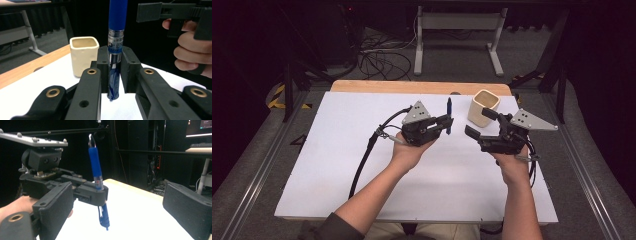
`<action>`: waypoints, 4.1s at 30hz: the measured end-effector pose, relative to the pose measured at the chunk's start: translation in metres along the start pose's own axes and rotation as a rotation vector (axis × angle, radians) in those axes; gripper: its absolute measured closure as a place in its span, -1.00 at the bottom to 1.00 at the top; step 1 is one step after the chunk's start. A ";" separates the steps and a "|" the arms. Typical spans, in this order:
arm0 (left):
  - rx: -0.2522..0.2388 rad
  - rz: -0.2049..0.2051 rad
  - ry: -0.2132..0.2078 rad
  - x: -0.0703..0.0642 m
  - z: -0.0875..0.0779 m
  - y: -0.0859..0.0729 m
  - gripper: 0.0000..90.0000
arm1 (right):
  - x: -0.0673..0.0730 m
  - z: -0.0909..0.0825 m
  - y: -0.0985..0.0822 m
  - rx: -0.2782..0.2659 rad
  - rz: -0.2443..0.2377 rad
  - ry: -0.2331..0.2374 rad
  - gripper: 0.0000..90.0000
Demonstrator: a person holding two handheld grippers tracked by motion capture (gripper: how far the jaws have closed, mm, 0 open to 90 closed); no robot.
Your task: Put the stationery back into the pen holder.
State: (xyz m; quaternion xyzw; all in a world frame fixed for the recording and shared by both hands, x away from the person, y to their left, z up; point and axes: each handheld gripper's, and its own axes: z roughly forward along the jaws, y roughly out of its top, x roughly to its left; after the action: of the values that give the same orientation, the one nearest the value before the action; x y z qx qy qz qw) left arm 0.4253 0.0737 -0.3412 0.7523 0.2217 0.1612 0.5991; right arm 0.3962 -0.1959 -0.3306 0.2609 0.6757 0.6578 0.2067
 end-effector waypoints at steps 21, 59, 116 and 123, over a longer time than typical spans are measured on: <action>0.036 0.054 0.012 0.007 0.036 0.030 0.77 | -0.005 -0.013 0.005 -0.004 0.005 -0.008 -0.91; 0.042 0.076 0.098 0.031 0.106 0.053 0.76 | -0.019 -0.031 0.003 -0.010 0.021 -0.032 -0.96; -0.058 -0.115 0.096 0.064 0.187 0.021 0.76 | -0.033 -0.048 0.000 -0.056 0.041 -0.053 -0.94; -0.021 -0.126 0.104 0.064 0.193 0.013 0.75 | -0.033 -0.048 0.000 -0.059 0.052 -0.051 -0.94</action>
State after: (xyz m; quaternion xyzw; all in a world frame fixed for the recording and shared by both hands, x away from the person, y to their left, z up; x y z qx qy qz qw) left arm 0.5798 -0.0553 -0.3746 0.7211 0.2979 0.1643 0.6036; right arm 0.3919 -0.2534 -0.3300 0.2886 0.6434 0.6758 0.2144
